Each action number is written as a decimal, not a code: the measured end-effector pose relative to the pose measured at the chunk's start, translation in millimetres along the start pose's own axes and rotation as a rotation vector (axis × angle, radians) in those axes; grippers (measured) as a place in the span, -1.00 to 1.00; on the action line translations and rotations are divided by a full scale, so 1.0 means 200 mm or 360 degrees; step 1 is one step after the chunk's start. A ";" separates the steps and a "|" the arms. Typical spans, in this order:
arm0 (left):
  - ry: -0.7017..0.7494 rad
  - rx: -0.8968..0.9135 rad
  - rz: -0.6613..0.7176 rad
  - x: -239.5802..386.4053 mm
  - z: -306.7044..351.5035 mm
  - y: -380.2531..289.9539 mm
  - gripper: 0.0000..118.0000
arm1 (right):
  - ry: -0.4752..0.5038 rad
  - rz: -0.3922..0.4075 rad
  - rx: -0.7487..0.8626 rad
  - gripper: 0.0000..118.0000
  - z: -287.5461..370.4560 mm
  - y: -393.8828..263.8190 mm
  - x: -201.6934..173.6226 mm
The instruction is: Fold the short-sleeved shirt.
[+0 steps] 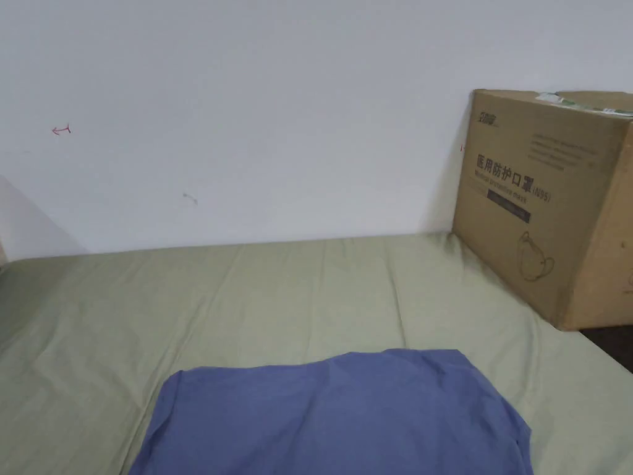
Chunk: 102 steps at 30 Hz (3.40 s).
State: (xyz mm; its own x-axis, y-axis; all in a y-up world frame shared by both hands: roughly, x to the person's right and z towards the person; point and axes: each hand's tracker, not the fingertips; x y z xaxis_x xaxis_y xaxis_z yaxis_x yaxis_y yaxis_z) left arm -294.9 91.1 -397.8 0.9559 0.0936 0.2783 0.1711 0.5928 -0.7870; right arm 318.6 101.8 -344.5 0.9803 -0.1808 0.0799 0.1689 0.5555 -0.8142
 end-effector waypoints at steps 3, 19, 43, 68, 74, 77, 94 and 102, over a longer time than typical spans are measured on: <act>0.0001 0.0006 0.0004 0.02 0.06 -0.08 -0.98 | 0.0008 -0.0014 -0.0024 -0.89 0.03 -0.07 0.00; 0.0012 0.0027 -0.0101 0.13 0.22 -0.17 -0.83 | 0.0005 -0.0169 -0.0097 -0.28 0.18 -0.11 0.03; -0.0063 0.0121 0.0088 0.25 0.68 0.12 -0.99 | 0.0299 0.0026 0.0987 -0.96 0.91 0.02 -0.66; -0.0081 0.0328 -0.0009 0.18 0.39 -0.19 -0.96 | -0.0045 -0.0039 0.0136 0.01 0.49 -0.02 -0.27; -0.0069 0.0308 -0.0038 0.26 0.41 -0.18 -0.96 | -0.0246 -0.0169 -0.0459 0.72 0.13 -0.14 0.07; -0.0051 0.0271 -0.0051 0.28 0.41 -0.18 -0.96 | -0.0217 -0.0089 -0.0524 0.70 0.05 -0.18 0.07; 0.0021 0.0519 0.0139 0.28 0.48 -0.02 -0.97 | 0.0005 -0.0160 0.0224 -0.94 0.45 -0.01 -0.08; 0.0111 0.0338 0.0495 0.10 0.18 0.47 -0.97 | -0.0015 -0.0256 0.0311 -0.94 0.21 0.55 -0.09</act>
State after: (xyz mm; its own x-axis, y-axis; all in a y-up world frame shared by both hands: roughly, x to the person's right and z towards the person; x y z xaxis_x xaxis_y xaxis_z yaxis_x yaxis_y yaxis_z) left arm -267.6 178.2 -445.8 0.9696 0.2447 0.0005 -0.1759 0.6981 -0.6940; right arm 323.6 199.8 -411.9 0.9400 -0.2726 0.2053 0.3384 0.6666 -0.6642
